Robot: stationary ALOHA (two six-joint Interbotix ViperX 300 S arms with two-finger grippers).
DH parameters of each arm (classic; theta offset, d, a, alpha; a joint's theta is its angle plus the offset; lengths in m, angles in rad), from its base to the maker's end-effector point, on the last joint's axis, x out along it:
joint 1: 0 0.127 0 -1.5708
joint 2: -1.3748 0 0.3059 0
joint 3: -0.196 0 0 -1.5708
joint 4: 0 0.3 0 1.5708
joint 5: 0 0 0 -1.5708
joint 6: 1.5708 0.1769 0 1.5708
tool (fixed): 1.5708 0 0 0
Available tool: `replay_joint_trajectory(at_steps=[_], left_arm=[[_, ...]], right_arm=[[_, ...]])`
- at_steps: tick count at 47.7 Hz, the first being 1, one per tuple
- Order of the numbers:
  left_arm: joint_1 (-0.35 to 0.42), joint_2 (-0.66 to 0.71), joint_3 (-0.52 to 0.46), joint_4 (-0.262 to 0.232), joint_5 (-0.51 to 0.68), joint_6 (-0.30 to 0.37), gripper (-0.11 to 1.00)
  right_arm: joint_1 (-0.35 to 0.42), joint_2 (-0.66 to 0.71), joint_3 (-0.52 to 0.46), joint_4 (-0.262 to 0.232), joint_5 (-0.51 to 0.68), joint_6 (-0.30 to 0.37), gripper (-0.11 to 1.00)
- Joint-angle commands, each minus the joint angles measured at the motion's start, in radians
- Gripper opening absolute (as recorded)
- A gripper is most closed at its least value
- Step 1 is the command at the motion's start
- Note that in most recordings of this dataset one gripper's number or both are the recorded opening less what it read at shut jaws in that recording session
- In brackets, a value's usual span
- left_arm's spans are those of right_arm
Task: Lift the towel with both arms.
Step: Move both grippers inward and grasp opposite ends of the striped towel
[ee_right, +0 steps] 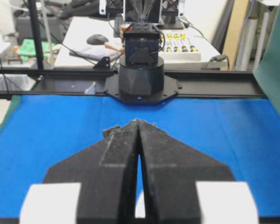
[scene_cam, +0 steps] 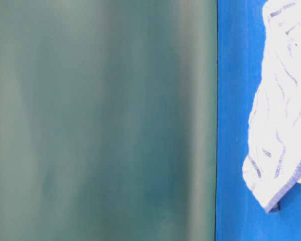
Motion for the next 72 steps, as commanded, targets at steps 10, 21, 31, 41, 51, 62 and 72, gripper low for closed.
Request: replay_joint_trajectory(at_steps=[10,21,31,41,51,62,72], left_arm=[[-0.002,0.084,-0.061,-0.014,0.031,0.023,0.0],[0.026,0.201,-0.063,-0.015,-0.005,0.037,0.0],[0.06,0.334,-0.078,-0.015,-0.017,0.037,0.05],[0.066,0.485,-0.106,-0.015,-0.02,0.038,0.63],[0.081,0.673,-0.137,-0.015,-0.103,0.038,0.9],[0.087,0.854,-0.192,-0.015,-0.141,0.057,0.9],[0.089,0.976,-0.233,-0.015,-0.146,0.064,0.9]], right_arm=[[-0.005,0.078,-0.083,0.002,0.167,0.005,0.0],[-0.011,0.239,-0.11,0.002,0.221,0.006,0.0],[-0.021,0.419,-0.146,0.015,0.221,0.009,0.01],[-0.021,0.589,-0.19,0.017,0.229,0.009,0.52],[-0.025,0.77,-0.221,0.043,0.224,0.011,0.64],[-0.034,0.904,-0.259,0.061,0.215,0.009,0.65],[-0.052,0.983,-0.264,0.071,0.17,0.011,0.65]])
